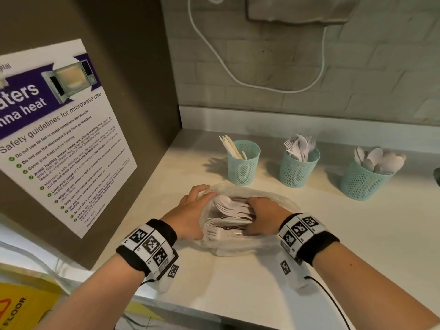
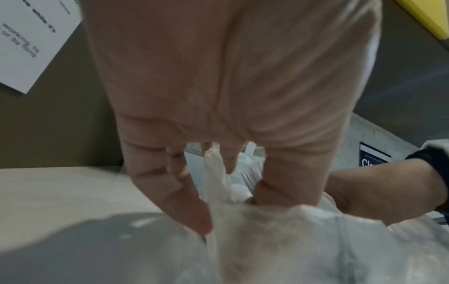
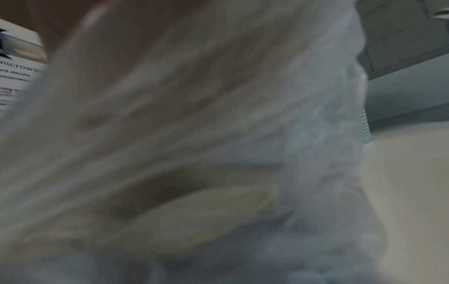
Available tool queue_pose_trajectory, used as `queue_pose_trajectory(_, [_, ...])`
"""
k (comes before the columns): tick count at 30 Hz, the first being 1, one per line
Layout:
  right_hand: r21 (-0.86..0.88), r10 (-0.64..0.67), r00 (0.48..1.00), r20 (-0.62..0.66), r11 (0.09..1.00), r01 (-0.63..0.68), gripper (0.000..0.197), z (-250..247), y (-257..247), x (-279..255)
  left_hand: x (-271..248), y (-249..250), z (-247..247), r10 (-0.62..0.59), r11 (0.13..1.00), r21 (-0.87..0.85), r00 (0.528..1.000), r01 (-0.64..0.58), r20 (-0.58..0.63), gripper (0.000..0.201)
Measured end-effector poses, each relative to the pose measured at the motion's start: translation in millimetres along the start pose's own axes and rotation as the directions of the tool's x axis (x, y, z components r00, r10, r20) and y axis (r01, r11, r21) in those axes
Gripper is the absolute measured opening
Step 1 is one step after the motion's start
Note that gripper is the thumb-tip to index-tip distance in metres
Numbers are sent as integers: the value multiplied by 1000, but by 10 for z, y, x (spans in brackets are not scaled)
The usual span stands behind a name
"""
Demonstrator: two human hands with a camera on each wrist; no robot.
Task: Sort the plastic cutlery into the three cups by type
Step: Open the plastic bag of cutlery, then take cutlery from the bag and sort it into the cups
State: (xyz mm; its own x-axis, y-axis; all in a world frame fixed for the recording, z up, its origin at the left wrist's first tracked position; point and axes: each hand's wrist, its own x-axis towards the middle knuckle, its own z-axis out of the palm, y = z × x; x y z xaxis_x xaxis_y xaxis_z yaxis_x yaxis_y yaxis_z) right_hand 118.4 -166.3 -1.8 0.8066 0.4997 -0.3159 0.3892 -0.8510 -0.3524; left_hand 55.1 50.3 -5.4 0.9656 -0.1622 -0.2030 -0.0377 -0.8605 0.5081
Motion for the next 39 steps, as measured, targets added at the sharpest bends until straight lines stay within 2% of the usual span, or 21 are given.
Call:
queue_pose_trajectory(3, [34,22,999,39,999,-24,46,29,-22,33,30,42,-37,-43,998,55,997,39,69,98])
queue_pose_trajectory(5, [61,34,998,51,997,-37,36,24,-10,23,46,73,-83,-87,996,36,995,85,56,76])
queue_pose_trajectory(8, [73,12,1000,5,997,-13,30,-51,2,-57,62,70,-130,-103,991,-87,993,97,-63,40])
queue_pose_trajectory(10, [76,-52,994,-98,995,59,31,-131,4,-142,99,60,-141,-103,985,-160,975,71,-199,31])
queue_pose_trajectory(12, [62,-119,972,-204,989,134,31,-202,4,-211,124,71,-160,-81,988,-151,947,35,-312,23])
queue_pose_trajectory(14, [42,-146,968,-206,987,158,30,-216,22,-229,148,79,-179,-49,992,-130,933,3,-356,26])
queue_pose_trajectory(18, [33,-153,975,-160,987,160,48,-151,93,-186,169,112,-209,60,998,47,956,-49,-286,42])
queue_pose_trajectory(19, [65,-143,973,-182,985,157,48,-151,100,-181,180,114,-215,72,996,70,959,-55,-275,43])
queue_pose_trajectory(22, [304,-123,964,-234,933,192,52,-224,100,-225,216,109,-236,63,997,61,961,-48,-268,39])
queue_pose_trajectory(24, [382,-111,960,-257,901,206,35,-297,112,-256,245,99,-248,54,997,71,962,-37,-268,39])
queue_pose_trajectory(26, [417,-79,956,-284,887,198,16,-356,156,-273,268,98,-248,46,996,90,970,-25,-239,49])
queue_pose_trajectory(28, [409,-54,948,-314,893,187,25,-371,213,-264,269,102,-239,35,991,131,983,-11,-183,63])
queue_pose_trajectory(31, [388,4,932,-362,910,147,13,-349,326,-261,265,54,-197,-1,974,223,995,23,-98,73])
queue_pose_trajectory(32, [389,42,928,-371,914,115,15,-322,380,-256,262,27,-173,-22,970,242,997,40,-78,73])
queue_pose_trajectory(35, [501,166,922,-348,865,33,13,-192,539,-216,253,-32,-89,-68,970,231,996,78,-51,70])
queue_pose_trajectory(39, [559,199,903,-380,827,53,3,-169,577,-211,247,-11,-73,-101,978,182,995,100,-5,56])
